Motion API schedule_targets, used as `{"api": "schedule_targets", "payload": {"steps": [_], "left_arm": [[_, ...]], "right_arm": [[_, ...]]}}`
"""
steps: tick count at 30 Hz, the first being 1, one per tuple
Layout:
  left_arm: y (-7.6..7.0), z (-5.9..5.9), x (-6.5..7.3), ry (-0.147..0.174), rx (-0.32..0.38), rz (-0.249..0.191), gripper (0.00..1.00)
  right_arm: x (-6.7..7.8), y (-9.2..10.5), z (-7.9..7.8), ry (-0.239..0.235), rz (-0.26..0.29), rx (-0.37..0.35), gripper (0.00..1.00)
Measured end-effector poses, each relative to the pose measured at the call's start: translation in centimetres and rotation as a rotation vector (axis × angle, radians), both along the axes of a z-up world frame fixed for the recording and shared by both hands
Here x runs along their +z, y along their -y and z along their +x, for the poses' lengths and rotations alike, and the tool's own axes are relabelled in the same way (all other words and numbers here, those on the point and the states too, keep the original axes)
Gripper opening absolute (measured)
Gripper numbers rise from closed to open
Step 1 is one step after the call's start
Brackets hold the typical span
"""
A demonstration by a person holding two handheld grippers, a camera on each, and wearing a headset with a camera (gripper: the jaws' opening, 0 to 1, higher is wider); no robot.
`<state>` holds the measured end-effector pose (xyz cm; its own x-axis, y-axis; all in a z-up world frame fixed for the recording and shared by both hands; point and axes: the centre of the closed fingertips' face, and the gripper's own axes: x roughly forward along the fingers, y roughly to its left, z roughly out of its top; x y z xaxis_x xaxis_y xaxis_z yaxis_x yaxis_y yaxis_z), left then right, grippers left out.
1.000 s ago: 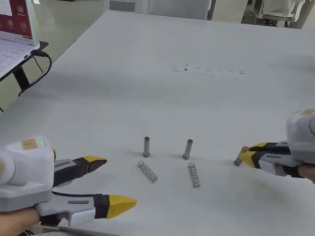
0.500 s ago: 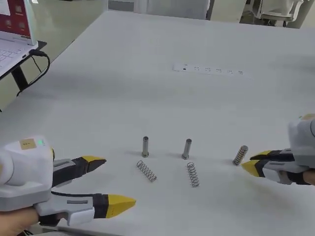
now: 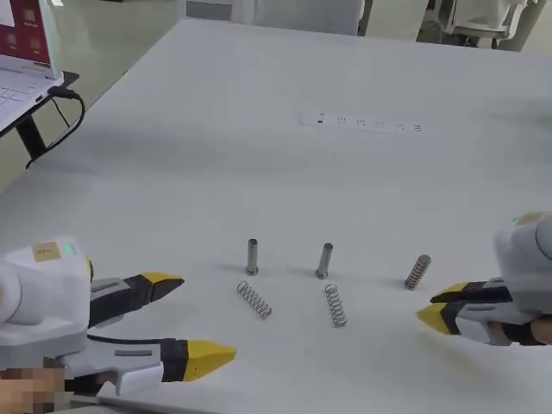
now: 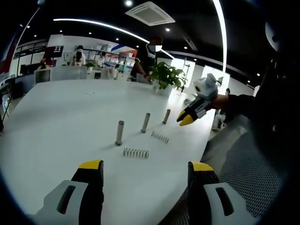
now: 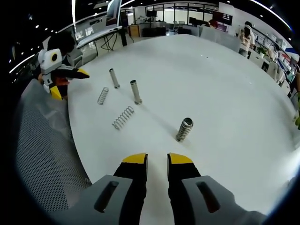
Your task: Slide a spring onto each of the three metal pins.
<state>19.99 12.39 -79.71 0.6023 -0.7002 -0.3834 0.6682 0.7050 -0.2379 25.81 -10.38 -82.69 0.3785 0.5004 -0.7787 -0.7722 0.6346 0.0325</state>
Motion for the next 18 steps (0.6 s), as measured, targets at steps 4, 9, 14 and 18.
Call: {"api": "schedule_targets", "payload": {"steps": [4, 9, 14, 18], "left_arm": [[0.0, 0.0, 0.1, 0.002, 0.000, 0.001, 0.69], [0.0, 0.0, 0.1, 0.004, 0.000, -0.002, 0.69], [0.0, 0.1, 0.1, 0.006, 0.000, -0.004, 0.69], [0.0, 0.1, 0.2, 0.007, 0.000, -0.004, 0.69]], "right_arm": [[0.1, -0.7, -0.7, -0.017, 0.002, 0.022, 0.15], [0.5, -2.1, -1.1, -0.021, 0.001, 0.067, 0.15], [1.0, -3.7, -1.1, -0.016, 0.008, 0.101, 0.15], [1.3, -5.0, -0.8, -0.006, 0.009, 0.126, 0.15]]}}
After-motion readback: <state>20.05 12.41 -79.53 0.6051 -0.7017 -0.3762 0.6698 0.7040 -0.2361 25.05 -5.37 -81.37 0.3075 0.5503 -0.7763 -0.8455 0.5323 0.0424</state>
